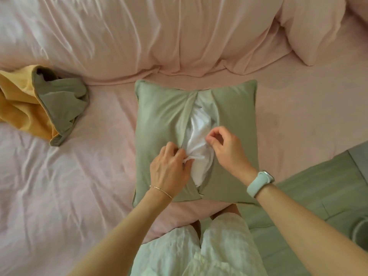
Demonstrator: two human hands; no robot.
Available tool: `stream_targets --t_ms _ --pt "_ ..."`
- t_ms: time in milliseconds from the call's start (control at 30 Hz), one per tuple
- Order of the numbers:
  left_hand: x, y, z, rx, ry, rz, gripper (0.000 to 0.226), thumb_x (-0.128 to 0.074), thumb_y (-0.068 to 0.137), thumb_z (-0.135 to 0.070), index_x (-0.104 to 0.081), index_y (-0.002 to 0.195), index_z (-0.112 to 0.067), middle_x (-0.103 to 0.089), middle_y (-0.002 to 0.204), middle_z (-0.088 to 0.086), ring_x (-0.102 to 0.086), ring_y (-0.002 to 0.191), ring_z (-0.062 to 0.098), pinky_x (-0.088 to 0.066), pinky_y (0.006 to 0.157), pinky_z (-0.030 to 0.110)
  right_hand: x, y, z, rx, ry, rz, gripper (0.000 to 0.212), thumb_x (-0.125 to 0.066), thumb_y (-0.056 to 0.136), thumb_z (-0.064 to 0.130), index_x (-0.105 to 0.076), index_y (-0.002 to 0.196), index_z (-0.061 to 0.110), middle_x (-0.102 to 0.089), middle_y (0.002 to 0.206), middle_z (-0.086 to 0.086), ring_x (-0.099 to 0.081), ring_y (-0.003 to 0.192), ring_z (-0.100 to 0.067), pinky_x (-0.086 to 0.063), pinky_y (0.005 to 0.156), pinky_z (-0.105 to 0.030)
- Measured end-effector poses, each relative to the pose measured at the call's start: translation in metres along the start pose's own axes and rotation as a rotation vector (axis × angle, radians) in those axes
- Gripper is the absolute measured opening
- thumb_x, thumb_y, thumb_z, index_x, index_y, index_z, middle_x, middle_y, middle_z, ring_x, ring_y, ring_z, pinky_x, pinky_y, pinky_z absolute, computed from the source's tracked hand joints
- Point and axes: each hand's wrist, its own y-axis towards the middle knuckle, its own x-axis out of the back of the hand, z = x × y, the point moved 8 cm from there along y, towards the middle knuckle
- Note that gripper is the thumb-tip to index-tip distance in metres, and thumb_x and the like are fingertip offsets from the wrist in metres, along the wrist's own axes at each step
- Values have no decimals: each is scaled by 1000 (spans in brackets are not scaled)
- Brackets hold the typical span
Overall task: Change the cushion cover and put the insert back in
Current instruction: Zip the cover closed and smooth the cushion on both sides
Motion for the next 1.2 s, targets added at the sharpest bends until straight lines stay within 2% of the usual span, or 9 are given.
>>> stream_targets --t_ms 100,233,333,433,600,733,933,1100,1200 --pt "-7 10 14 46 14 -30 22 -48 69 -23 -53 85 -9 -49 102 15 -52 87 35 -45 64 36 -9 -15 -11 164 -289 116 16 -53 88 6 -61 101 0 -62 98 -12 -59 90 -30 -45 79 -33" --pt "-14 45 -20 -360 82 110 63 -37 63 -18 -47 125 -17 -42 140 7 -29 135 29 -23 104 50 -16 0 -5 362 -578 112 32 -40 86 12 -63 108 8 -64 109 -6 -61 80 -29 -51 59 -36" --pt "-19 67 -19 -374 84 195 43 -38 78 -29 -65 108 -15 -68 110 0 -55 117 20 -25 98 43 -17 18 2 381 -647 115 35 -35 88 23 -65 101 11 -66 103 -3 -62 72 -26 -47 49 -29" --pt "-14 63 3 -313 120 23 31 -50 87 -37 -67 71 -16 -69 77 -6 -62 91 13 -30 81 35 -13 31 -1 392 -741 68 33 -40 86 32 -64 77 12 -62 75 -4 -59 58 -26 -39 40 -26" --pt "-13 43 22 -235 -11 -121 20 -51 88 -26 -64 80 -12 -68 85 -2 -51 93 11 -30 81 32 4 19 -13 320 -769 57 5 -65 77 9 -62 75 11 -59 73 -5 -58 62 -29 -33 41 -23" --pt "-5 43 27 -118 -181 -199 24 -44 89 -18 -64 84 -6 -69 84 5 -50 84 11 -30 83 29 -8 17 -11 303 -799 192 23 -66 69 -6 -66 84 13 -60 79 -5 -60 58 -30 -28 44 -23" --pt "-3 48 29 40 -329 -223 23 -45 87 -15 -62 84 -1 -69 75 8 -42 80 11 -33 79 26 -34 13 -9 199 -833 256 32 -45 94 41 -50 115 18 -60 114 3 -62 93 -29 -35 63 -31" --pt "-5 47 33 63 -302 -216 25 -44 88 -18 -63 85 -2 -69 75 6 -43 83 11 -33 81 24 -19 6 -13 276 -691 40 11 -62 85 17 -55 80 10 -58 78 -3 -59 54 -29 -20 44 -21" --pt "-7 49 34 99 -287 -202 23 -47 87 -21 -62 87 -3 -70 77 6 -41 84 11 -30 82 23 -10 -2 -10 290 -539 13 9 -45 86 22 -48 84 14 -57 86 -4 -54 53 -30 -29 41 -25"
